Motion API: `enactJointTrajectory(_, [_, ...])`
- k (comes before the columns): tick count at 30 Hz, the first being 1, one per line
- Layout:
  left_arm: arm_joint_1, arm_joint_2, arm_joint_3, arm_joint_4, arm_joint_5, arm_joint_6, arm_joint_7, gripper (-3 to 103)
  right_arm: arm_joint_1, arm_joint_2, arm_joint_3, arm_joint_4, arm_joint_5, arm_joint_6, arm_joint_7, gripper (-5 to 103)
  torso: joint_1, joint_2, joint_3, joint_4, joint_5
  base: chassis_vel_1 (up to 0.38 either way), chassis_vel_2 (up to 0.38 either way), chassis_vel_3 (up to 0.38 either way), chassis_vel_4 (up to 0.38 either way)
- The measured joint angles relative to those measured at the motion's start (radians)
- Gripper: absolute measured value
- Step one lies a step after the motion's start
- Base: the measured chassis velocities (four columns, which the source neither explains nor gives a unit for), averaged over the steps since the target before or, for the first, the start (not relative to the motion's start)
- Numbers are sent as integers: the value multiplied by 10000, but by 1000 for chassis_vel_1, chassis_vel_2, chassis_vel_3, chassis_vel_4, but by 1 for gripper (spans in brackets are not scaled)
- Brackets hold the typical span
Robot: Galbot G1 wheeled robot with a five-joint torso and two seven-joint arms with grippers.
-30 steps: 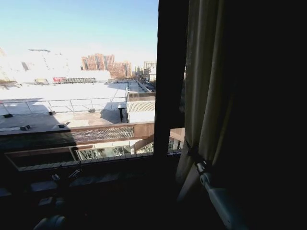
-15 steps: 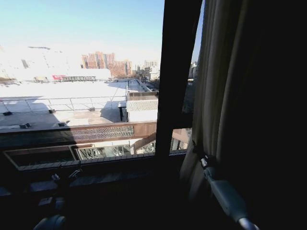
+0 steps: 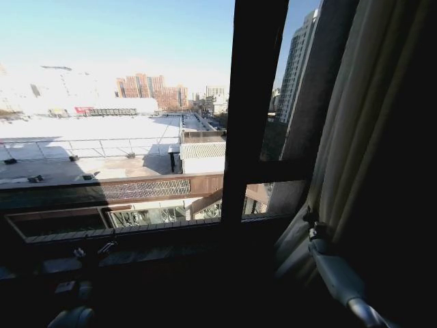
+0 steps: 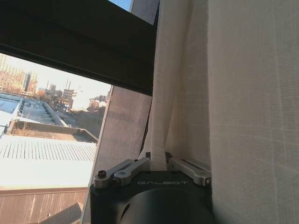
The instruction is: Open the curtains by pulling them apart, changing their state from closed to fully open.
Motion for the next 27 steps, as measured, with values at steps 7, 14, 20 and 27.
enactJointTrajectory(7, [0,0,0,0,0,0,1,100,-1697,-397,-103,2835,1132,-576,-1201,3,1,-2,2,-6,11,0,0,0,0])
enactJointTrajectory(14, [0,0,0,0,0,1,-1,100,-3394,-610,-331,5972,1844,-1050,-1882,30,0,-2,0,-2,2,0,0,0,0])
enactJointTrajectory(20, [0,0,0,0,0,0,1,100,-4503,-745,-375,8289,2342,-1267,-1435,51,0,-1,-1,-1,-1,0,0,0,0])
enactJointTrajectory(27, [0,0,0,0,0,0,0,100,-5176,-814,-10,9484,2318,-1481,-1277,79,-1,0,-2,-1,-3,0,0,0,0])
